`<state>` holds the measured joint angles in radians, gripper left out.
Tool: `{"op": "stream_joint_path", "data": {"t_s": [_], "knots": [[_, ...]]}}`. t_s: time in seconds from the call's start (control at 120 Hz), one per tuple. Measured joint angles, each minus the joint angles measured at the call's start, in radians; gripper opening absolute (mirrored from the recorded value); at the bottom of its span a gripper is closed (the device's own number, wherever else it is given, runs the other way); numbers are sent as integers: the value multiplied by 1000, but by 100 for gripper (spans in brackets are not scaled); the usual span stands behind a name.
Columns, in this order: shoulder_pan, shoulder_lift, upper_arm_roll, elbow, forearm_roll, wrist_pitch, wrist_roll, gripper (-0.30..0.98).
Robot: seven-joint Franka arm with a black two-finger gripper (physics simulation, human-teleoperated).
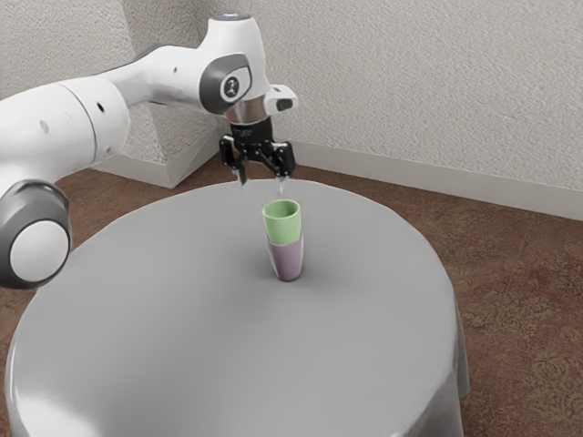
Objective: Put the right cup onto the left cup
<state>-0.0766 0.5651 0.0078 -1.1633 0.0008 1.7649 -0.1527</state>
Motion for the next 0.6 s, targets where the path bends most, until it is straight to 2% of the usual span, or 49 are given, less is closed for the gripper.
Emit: {"op": "stream_joint_path", "data": {"t_s": [0.408,0.6], "knots": [[-2,-274,-15,-115,3,-124,1,68],[-1,-412,-16,-221,4,-179,4,68]]}}
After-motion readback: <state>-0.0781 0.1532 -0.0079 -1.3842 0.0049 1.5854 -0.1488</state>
